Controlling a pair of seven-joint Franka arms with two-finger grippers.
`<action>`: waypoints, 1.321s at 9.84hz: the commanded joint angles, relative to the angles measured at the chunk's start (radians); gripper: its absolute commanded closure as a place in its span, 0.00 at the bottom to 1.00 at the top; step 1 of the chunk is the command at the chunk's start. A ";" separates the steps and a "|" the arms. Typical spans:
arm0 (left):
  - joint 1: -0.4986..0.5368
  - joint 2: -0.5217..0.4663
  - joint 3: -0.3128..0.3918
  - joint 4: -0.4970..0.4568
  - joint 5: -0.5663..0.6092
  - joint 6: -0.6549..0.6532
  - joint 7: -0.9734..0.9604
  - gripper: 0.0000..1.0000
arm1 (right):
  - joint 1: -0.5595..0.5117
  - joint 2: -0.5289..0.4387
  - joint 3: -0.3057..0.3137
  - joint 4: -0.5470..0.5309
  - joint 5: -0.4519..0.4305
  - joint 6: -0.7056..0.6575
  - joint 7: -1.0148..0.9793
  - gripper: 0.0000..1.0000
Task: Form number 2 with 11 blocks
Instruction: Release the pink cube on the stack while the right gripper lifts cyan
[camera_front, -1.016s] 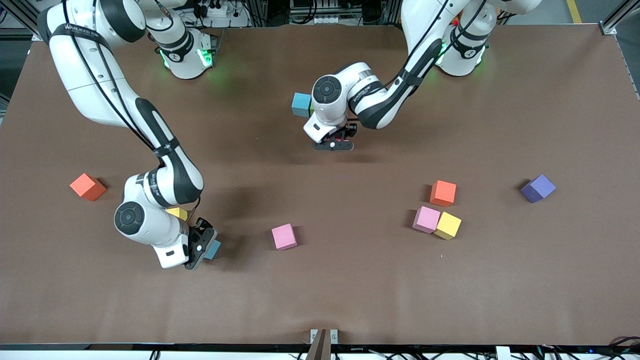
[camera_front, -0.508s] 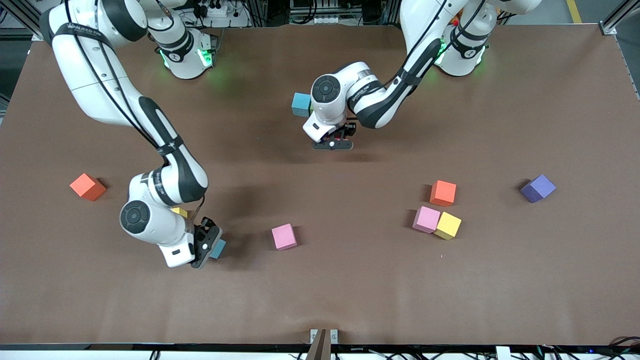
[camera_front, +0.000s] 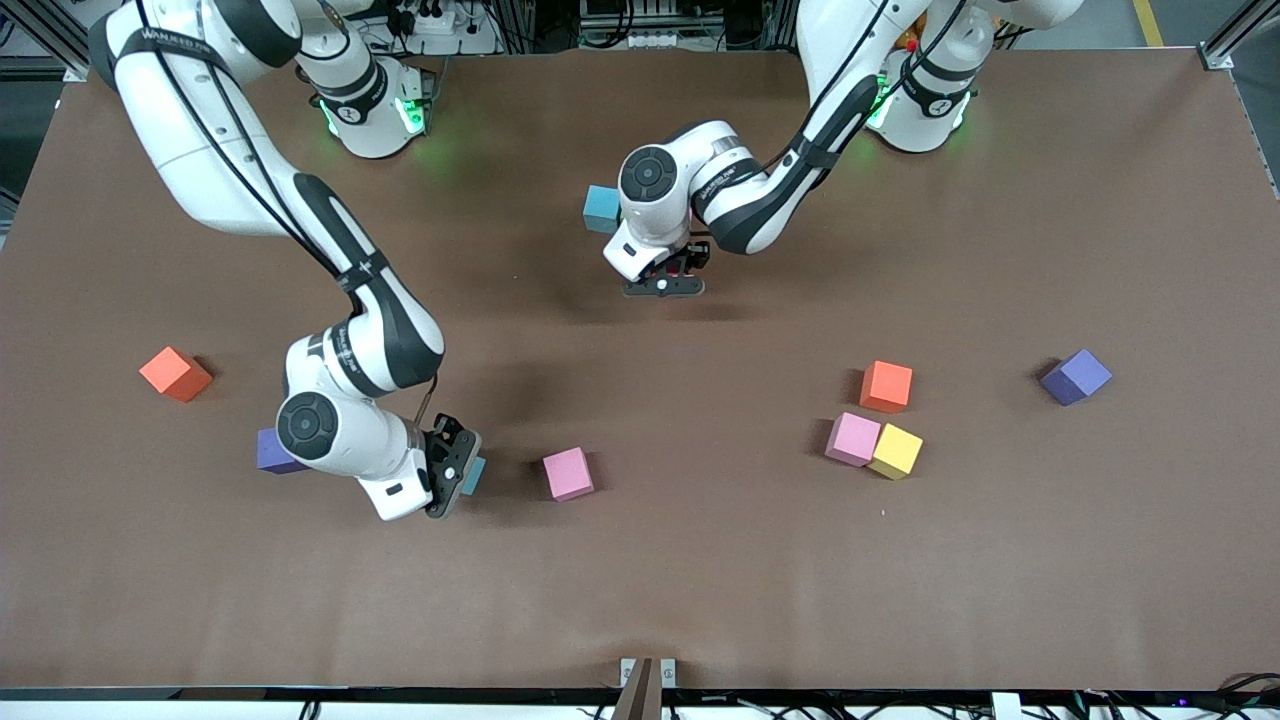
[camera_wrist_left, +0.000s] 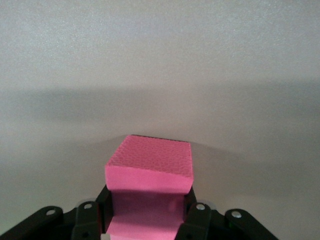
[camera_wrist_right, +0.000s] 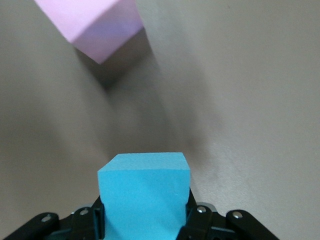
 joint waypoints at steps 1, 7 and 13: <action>-0.010 0.003 0.006 -0.005 0.000 -0.014 -0.023 0.50 | -0.007 -0.106 0.032 -0.125 0.021 0.000 0.054 0.79; -0.002 -0.020 0.006 0.007 0.013 -0.014 -0.025 0.00 | 0.003 -0.258 0.104 -0.330 0.021 0.022 0.109 0.79; 0.109 -0.206 0.008 -0.002 0.017 -0.083 -0.154 0.00 | 0.026 -0.357 0.202 -0.602 0.021 0.303 0.206 0.79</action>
